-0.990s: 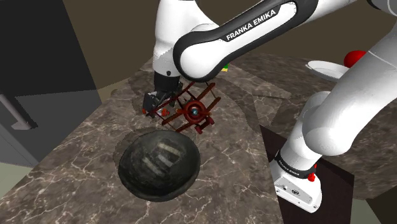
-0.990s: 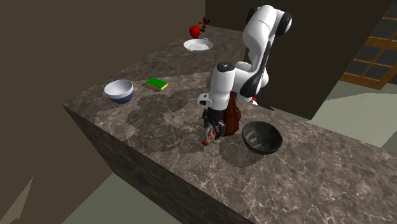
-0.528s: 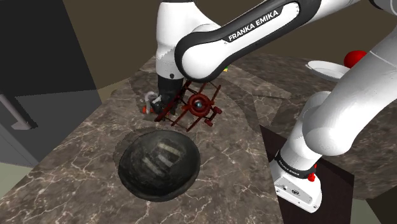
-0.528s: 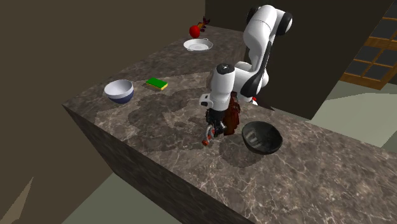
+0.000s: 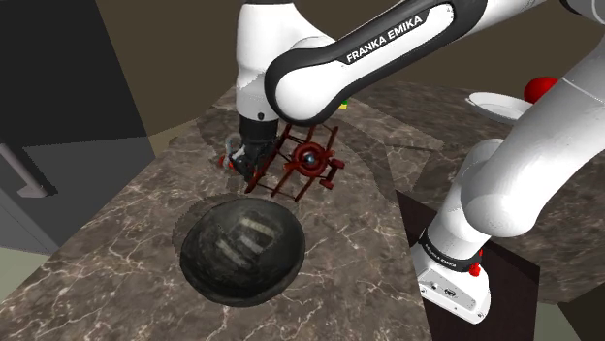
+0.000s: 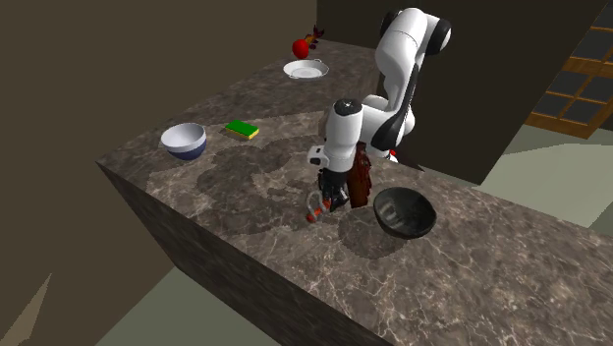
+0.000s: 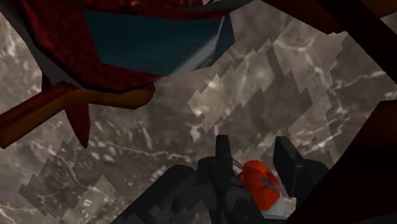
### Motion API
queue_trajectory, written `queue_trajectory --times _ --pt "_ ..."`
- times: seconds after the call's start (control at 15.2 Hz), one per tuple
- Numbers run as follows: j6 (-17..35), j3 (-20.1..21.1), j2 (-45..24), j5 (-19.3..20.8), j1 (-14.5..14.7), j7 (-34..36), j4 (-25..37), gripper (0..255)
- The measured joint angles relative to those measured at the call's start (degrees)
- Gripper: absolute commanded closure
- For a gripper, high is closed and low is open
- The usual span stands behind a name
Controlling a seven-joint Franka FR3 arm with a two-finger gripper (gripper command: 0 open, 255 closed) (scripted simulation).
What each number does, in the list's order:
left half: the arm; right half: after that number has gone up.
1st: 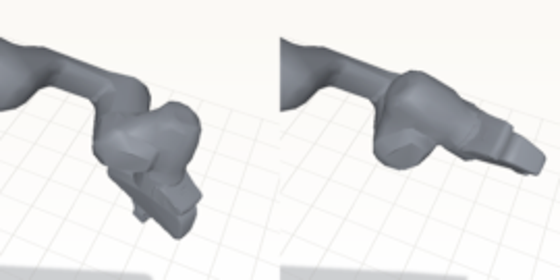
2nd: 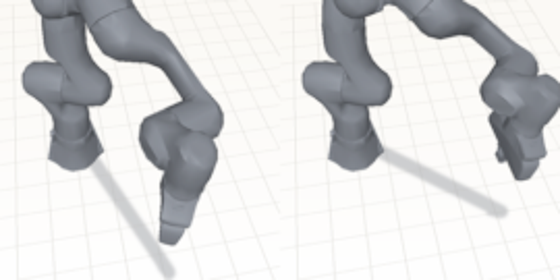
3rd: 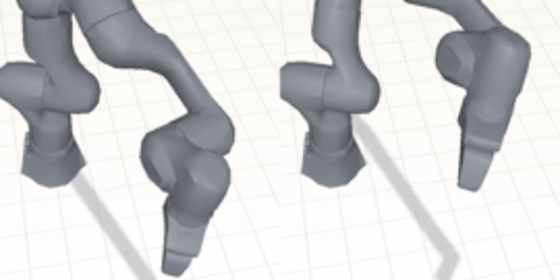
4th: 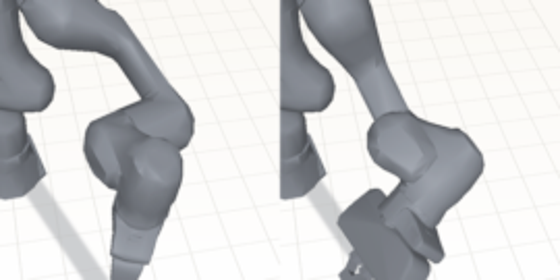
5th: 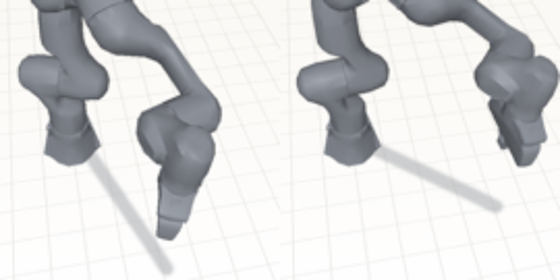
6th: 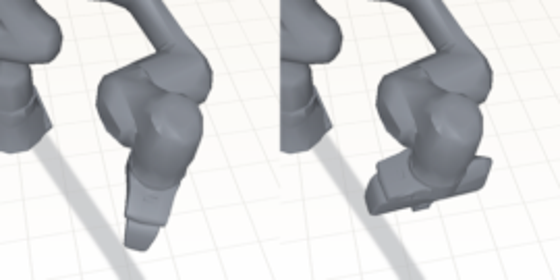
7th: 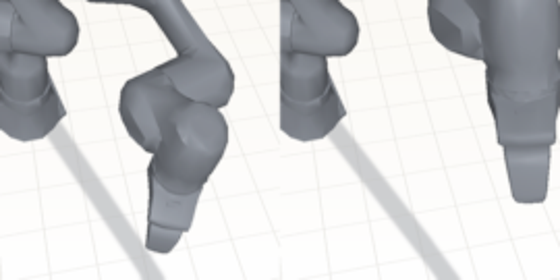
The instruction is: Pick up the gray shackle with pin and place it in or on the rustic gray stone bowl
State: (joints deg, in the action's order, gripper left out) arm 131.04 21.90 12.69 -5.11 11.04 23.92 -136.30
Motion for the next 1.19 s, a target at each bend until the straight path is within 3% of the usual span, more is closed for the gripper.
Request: queue_trajectory --times 1.19 --pt "-13.46 -1.45 4.13 -0.81 -0.09 -0.96 9.02 255"
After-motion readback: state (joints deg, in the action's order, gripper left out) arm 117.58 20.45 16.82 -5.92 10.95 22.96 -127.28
